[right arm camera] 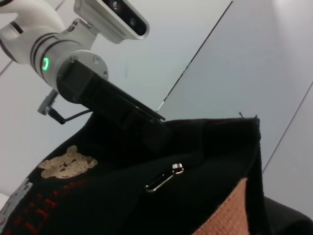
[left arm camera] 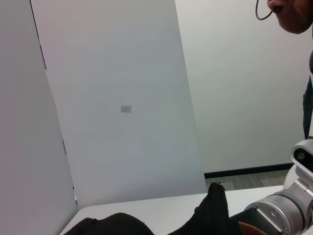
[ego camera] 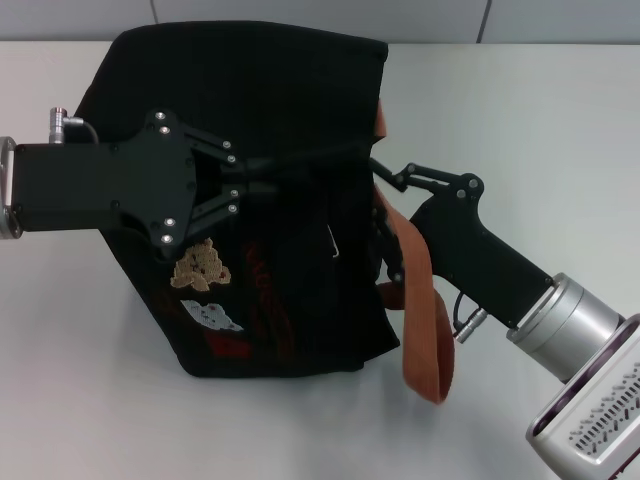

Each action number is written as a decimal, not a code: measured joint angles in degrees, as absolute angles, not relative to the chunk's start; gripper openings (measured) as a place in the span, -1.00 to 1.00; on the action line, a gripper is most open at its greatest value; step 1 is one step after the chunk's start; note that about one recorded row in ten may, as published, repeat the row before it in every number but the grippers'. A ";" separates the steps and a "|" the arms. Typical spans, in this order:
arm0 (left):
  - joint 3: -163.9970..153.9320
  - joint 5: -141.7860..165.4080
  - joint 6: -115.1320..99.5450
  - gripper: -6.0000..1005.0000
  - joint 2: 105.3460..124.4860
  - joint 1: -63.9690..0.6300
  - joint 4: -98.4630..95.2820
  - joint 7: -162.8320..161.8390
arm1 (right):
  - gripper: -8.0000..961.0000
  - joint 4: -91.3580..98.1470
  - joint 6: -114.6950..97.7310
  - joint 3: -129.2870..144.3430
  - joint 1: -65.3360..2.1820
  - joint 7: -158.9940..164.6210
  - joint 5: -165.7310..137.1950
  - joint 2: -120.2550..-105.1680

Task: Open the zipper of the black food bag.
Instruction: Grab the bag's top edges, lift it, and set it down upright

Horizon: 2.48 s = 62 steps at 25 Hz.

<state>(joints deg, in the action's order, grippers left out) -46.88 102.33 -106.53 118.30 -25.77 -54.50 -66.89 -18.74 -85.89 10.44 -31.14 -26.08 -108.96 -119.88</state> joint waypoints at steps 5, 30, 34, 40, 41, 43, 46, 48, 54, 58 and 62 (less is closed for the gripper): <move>-46.86 102.33 -106.46 -0.78 118.30 -25.81 -54.36 -66.88 | -0.60 -18.92 -85.84 9.78 -31.04 -26.03 -108.81 -119.89; -47.03 102.25 -106.82 -0.78 118.31 -25.83 -52.88 -66.80 | -0.39 -21.20 -83.82 7.38 -30.62 -31.04 -110.06 -119.88; -47.03 102.25 -106.94 -0.78 118.29 -25.84 -52.81 -66.70 | -0.45 -21.48 -83.91 7.35 -30.45 -31.21 -110.24 -119.88; -47.02 102.24 -107.04 -0.79 118.30 -25.79 -52.81 -66.67 | -0.70 -21.46 -83.96 7.05 -30.34 -31.33 -111.36 -119.88; -47.02 102.24 -107.06 -0.79 118.30 -25.78 -52.81 -66.67 | -0.74 -21.45 -83.98 7.02 -30.33 -31.33 -111.38 -119.88; -47.02 102.23 -107.10 -0.78 118.30 -25.77 -52.81 -66.66 | -0.84 -21.45 -83.99 6.98 -30.32 -31.34 -111.39 -119.88; -47.02 102.19 -107.12 -0.77 118.34 -25.75 -52.81 -66.64 | -0.99 -21.44 -83.97 6.95 -30.32 -31.35 -111.42 -119.88; -46.88 102.17 -107.14 -0.77 118.37 -25.70 -52.74 -66.63 | -0.99 -21.42 -83.78 6.89 -30.25 -31.36 -111.43 -119.88; -45.16 101.99 -107.14 -0.75 118.36 -25.62 -51.52 -66.02 | -0.99 -20.79 -83.52 6.77 -29.42 -31.38 -111.26 -119.89; -43.51 102.00 -107.15 -0.74 118.29 -25.35 -50.71 -65.26 | -0.98 -20.33 -83.06 6.77 -28.97 -31.38 -111.20 -119.89; -41.07 102.05 -107.19 -0.73 118.05 -24.99 -49.83 -64.68 | -0.98 -19.85 -81.13 6.42 -28.55 -31.40 -111.05 -119.88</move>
<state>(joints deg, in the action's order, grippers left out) -41.07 102.05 -107.19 118.05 -24.99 -49.83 -64.68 -19.85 -81.13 6.42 -28.55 -31.40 -111.05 -119.88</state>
